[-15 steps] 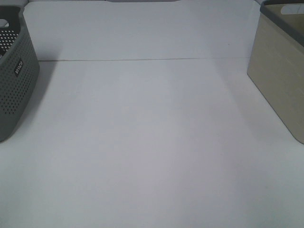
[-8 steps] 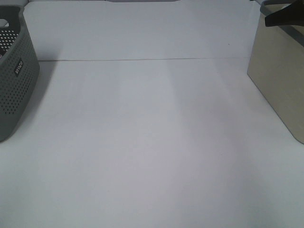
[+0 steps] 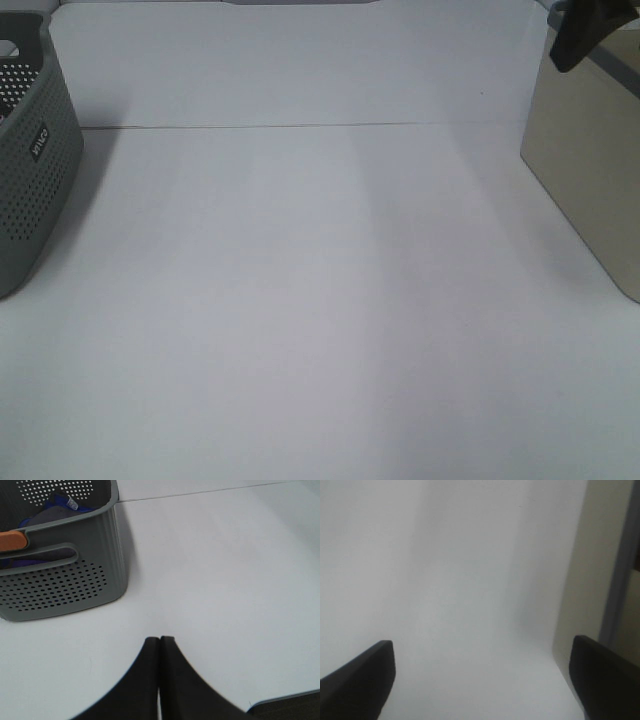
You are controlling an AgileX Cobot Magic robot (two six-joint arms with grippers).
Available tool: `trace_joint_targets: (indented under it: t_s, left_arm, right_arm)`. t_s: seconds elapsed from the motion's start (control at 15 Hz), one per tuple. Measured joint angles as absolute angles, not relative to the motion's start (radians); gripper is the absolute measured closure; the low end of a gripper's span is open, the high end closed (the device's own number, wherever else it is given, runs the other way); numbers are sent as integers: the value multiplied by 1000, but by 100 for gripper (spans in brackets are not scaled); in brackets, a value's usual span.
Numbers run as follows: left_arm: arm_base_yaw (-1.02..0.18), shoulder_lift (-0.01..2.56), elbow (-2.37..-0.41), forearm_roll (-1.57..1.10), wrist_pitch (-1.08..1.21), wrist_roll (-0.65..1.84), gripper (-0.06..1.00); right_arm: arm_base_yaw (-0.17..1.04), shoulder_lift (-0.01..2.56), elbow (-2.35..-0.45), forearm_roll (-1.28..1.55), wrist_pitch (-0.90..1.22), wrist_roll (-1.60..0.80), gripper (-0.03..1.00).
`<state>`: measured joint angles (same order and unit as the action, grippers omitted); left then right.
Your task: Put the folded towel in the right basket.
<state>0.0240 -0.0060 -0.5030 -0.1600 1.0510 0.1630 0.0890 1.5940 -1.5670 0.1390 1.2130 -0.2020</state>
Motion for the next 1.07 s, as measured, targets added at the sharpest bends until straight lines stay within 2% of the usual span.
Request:
trace_joint_targets:
  t_s: [0.67, 0.93, 1.0, 1.07]
  left_arm:
    - [24, -6, -503, -160, 1051, 163, 94]
    - [24, -6, -503, -160, 1051, 163, 94]
    - [24, -6, -503, -160, 1051, 163, 94]
    - [24, -6, -503, -160, 1051, 163, 94]
  right_arm:
    - [93, 948, -960, 47, 1214, -125, 6]
    - [93, 635, -706, 31, 1217, -101, 6]
    - [93, 468, -596, -7, 1219, -99, 6]
    - [93, 433, -578, -18, 1220, -98, 6]
